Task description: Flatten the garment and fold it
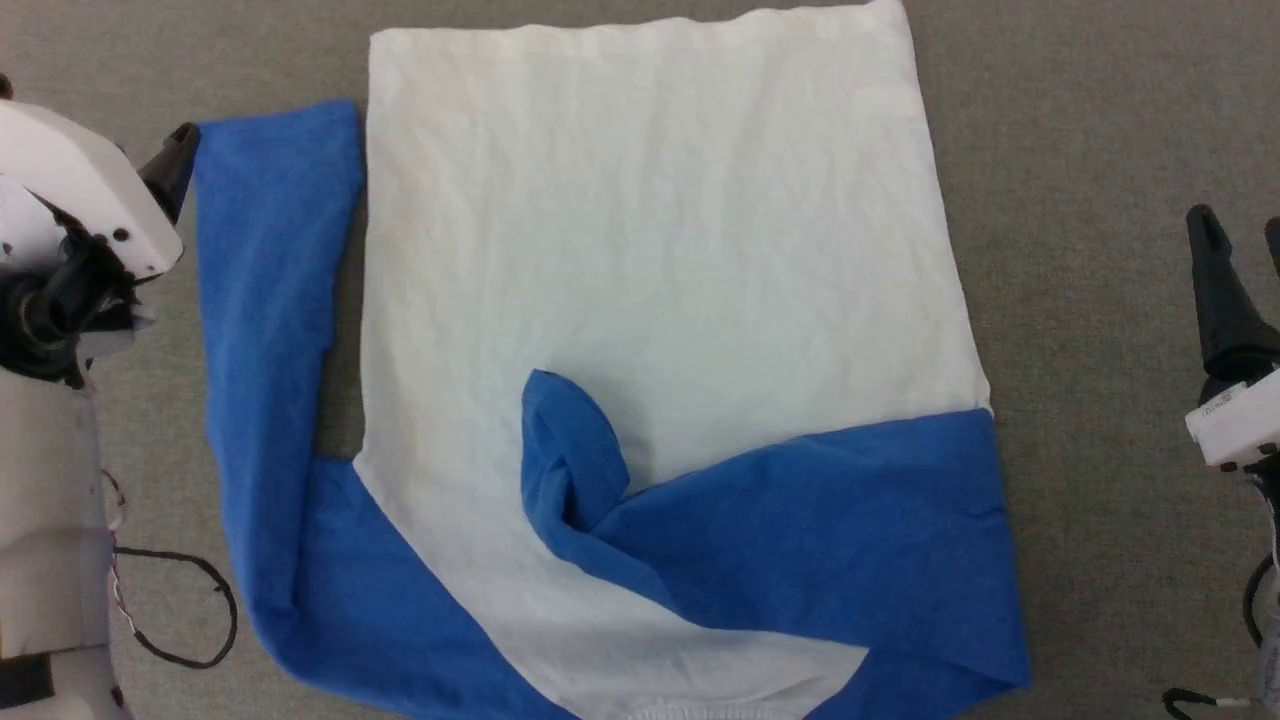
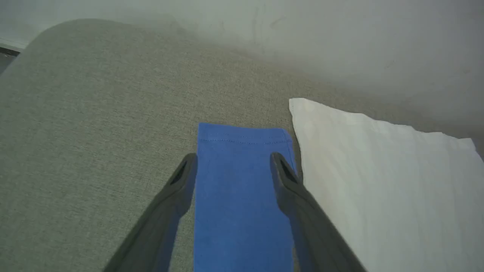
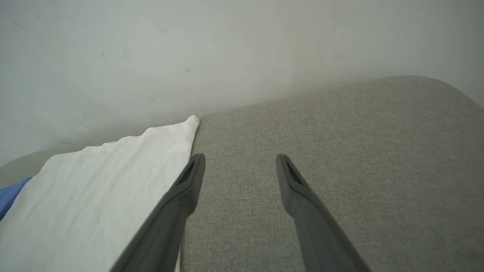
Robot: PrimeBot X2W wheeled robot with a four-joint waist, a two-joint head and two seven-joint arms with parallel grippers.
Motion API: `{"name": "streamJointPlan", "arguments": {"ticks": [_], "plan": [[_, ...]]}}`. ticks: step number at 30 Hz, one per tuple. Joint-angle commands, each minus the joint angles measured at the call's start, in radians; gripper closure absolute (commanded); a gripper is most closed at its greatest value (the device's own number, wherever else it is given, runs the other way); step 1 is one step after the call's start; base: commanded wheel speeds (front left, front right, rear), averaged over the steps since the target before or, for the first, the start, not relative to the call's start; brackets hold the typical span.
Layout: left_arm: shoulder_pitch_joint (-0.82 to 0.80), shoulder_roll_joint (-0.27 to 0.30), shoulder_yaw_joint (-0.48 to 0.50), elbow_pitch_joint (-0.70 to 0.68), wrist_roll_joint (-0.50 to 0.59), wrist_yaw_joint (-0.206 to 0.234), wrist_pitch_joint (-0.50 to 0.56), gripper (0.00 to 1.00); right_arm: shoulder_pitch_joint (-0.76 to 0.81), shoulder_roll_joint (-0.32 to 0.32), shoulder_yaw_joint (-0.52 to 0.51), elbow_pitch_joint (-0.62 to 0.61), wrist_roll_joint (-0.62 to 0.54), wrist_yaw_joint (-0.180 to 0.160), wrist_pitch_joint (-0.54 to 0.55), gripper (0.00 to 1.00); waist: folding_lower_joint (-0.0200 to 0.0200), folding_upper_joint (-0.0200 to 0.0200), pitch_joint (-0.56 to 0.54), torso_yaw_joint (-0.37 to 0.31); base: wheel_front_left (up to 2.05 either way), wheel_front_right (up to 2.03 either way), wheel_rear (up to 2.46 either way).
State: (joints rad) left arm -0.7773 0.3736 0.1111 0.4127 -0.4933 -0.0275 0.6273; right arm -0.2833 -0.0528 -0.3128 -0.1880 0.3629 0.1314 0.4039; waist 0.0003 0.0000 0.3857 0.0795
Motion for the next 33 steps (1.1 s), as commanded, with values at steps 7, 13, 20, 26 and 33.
{"name": "streamJointPlan", "arguments": {"ticks": [7, 13, 20, 26, 33], "plan": [[-0.046, 0.069, -0.030, 0.020, 0.021, 0.061, 0.206, 0.00, -0.012, 0.003, 0.006, -0.006, 0.025, -0.001, -0.017, 0.00, -0.0003, 0.0000, 0.132, -0.070, 0.00, 0.00, 0.00], [-0.030, 0.082, -0.031, 0.009, 0.016, 0.092, 0.282, 0.00, -0.020, 0.003, 0.009, -0.006, 0.032, -0.001, -0.027, 0.00, -0.0003, 0.0000, 0.163, -0.077, 0.00, 0.00, 0.00], [0.017, 0.076, -0.025, 0.032, -0.007, 0.112, 0.335, 1.00, -0.034, 0.003, 0.014, -0.001, 0.032, -0.001, -0.034, 0.00, -0.0003, 0.0000, 0.177, -0.075, 0.00, 0.00, 0.00], [0.028, 0.058, 0.040, 0.035, -0.046, 0.110, 0.192, 1.00, -0.033, 0.003, 0.010, 0.012, 0.030, -0.001, -0.040, 0.00, -0.0003, 0.0000, 0.154, -0.058, 0.00, 0.00, 0.00], [-0.001, -0.006, 0.222, 0.086, -0.189, 0.099, -0.051, 1.00, -0.016, 0.003, 0.020, 0.051, 0.039, -0.001, -0.056, 0.00, -0.0003, 0.0000, 0.066, -0.030, 0.00, 0.00, 0.00]]}}
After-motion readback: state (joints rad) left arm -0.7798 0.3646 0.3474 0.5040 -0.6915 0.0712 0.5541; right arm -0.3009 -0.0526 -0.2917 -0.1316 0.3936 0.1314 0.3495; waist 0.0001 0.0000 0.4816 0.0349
